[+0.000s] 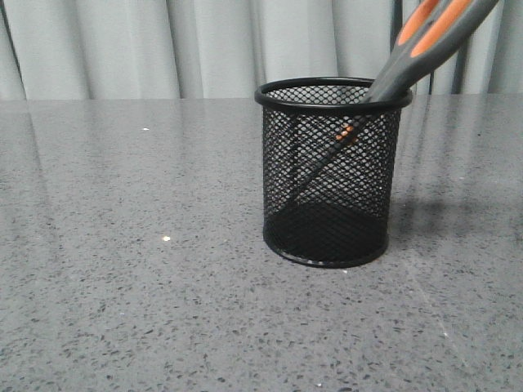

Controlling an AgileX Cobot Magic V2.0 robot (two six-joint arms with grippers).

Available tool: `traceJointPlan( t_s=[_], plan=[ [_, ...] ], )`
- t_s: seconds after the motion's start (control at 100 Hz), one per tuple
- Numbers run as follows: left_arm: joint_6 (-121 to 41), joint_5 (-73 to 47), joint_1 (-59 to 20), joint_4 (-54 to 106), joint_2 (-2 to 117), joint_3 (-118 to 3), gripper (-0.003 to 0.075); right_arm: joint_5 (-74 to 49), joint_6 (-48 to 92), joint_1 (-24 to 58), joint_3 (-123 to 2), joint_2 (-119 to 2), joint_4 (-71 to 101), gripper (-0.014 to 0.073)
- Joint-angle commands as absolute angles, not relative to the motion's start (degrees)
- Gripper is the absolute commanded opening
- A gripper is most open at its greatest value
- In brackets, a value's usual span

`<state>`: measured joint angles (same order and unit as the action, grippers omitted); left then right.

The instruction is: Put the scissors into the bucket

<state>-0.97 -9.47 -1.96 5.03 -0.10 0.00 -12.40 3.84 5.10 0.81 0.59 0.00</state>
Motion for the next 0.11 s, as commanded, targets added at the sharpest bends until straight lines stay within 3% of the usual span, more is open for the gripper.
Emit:
traceJointPlan(
  t_s=[0.0,0.1],
  plan=[
    [-0.49,-5.25,-1.82,5.61,-1.73,2.35,-0.0020,-8.33,3.84,4.75,1.08,1.69,-0.46,-0.0057],
    [-0.49,-5.25,-1.82,5.61,-1.73,2.35,-0.0020,-8.33,3.84,4.75,1.08,1.69,-0.46,-0.0057]
  ],
)
